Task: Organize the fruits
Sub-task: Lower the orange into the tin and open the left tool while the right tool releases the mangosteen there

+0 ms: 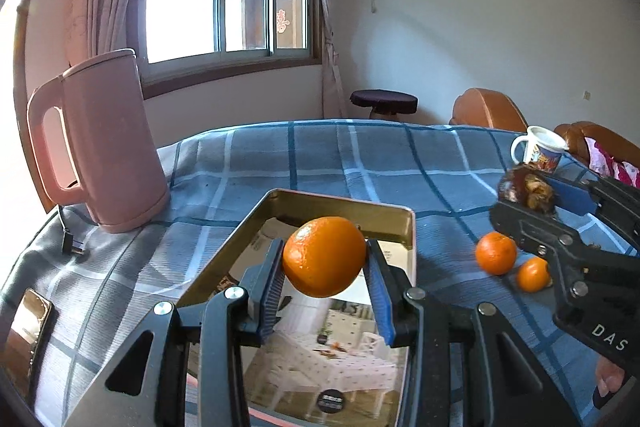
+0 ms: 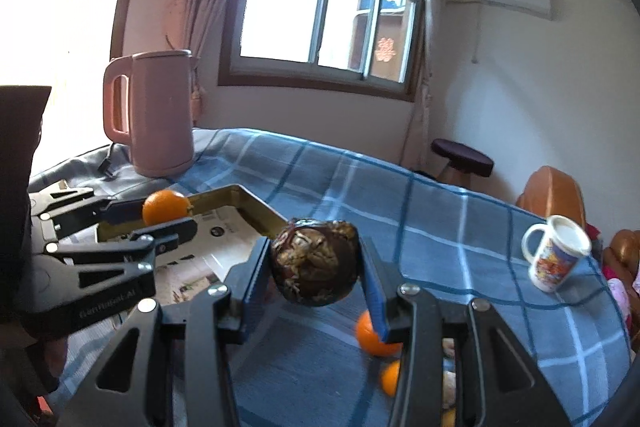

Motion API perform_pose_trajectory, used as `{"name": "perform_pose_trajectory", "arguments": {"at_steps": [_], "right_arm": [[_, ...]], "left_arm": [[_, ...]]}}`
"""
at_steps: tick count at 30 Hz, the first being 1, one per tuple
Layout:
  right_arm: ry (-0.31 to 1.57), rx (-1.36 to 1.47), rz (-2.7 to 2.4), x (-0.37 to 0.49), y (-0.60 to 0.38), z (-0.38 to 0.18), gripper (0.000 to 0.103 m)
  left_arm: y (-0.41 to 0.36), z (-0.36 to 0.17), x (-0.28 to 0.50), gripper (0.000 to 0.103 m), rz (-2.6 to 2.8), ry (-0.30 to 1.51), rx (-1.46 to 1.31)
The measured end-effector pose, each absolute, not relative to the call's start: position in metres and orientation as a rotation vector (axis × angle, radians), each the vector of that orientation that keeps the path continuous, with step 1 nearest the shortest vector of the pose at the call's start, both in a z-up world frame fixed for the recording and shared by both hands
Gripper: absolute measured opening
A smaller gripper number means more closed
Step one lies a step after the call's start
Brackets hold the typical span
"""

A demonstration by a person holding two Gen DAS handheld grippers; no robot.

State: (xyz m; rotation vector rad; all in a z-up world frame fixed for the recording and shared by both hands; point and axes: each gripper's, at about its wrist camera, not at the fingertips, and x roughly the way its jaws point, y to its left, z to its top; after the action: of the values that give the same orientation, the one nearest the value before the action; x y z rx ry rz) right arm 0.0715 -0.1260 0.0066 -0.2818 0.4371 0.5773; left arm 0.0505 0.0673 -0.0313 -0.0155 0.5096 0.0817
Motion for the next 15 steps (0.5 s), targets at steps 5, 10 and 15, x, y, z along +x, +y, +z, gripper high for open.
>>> {"name": "perform_pose_trajectory", "arguments": {"at_steps": [5, 10, 15], "right_arm": [[0.473, -0.286, 0.620, 0.084, -0.104, 0.005, 0.046], [0.499, -0.294, 0.645, 0.093, -0.087, 0.001, 0.046], [0.526, -0.306, 0.659, 0.101, -0.072, -0.006, 0.046]], "left_arm": [[0.079, -0.034, 0.057, 0.041, 0.090, 0.536, -0.008], [0.092, -0.036, 0.065, 0.041, 0.114, 0.560, 0.001], [0.101, -0.039, 0.073, 0.041, 0.123, 0.588, 0.024]]}}
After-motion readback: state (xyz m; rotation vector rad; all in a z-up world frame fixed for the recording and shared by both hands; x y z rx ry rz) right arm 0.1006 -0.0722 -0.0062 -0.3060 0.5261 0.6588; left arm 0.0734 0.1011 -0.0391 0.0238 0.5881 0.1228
